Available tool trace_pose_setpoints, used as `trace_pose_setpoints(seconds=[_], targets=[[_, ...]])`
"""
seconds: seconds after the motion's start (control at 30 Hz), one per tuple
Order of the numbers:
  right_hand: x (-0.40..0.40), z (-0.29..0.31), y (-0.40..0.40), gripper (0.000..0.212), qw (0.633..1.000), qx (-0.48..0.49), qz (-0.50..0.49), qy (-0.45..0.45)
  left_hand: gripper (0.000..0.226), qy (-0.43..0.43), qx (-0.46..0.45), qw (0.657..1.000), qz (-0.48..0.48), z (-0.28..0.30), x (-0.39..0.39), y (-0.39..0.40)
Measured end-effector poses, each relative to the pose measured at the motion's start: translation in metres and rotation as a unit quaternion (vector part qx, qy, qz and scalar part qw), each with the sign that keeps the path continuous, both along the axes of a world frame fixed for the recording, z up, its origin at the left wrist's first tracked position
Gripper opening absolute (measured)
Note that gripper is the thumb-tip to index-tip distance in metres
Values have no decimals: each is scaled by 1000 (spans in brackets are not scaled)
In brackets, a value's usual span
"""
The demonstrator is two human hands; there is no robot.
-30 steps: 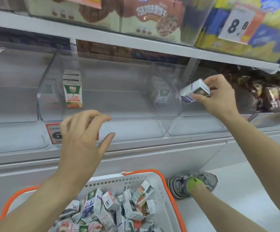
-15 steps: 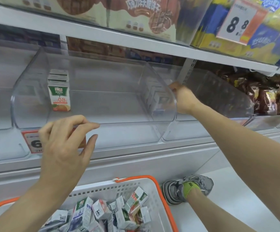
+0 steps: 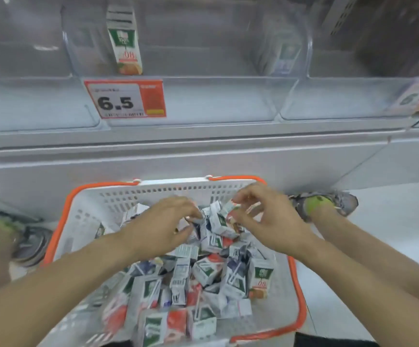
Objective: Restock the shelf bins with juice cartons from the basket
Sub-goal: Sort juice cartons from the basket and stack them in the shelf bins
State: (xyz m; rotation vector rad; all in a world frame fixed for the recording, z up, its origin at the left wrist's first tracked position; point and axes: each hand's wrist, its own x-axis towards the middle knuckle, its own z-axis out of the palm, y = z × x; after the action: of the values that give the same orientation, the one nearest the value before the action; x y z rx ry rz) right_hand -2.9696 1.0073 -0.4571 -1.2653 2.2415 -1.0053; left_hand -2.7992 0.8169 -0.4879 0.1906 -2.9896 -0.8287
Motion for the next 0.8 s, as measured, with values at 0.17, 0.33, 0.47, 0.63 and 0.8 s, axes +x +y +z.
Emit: trace_pose_setpoints(seconds=[0.17,0.33,0.47,0.63,0.8], targets=[[19,-71,23,40,951,256,170,-38,44,-211,37,977,21,-44,40,21],[24,-98,35,81,901,376,215,-6,67,-287,35,953,92,-70,48,47],[26,-103,36,108,873,419,245,55,76,-298,-74,945,110,-78,53,65],[31,-110,34,108,852,424,267,150,60,-267,80,940,197,-65,51,62],[25,-102,32,75,916,330,204,104,40,-220,218,909,279,-47,45,51]])
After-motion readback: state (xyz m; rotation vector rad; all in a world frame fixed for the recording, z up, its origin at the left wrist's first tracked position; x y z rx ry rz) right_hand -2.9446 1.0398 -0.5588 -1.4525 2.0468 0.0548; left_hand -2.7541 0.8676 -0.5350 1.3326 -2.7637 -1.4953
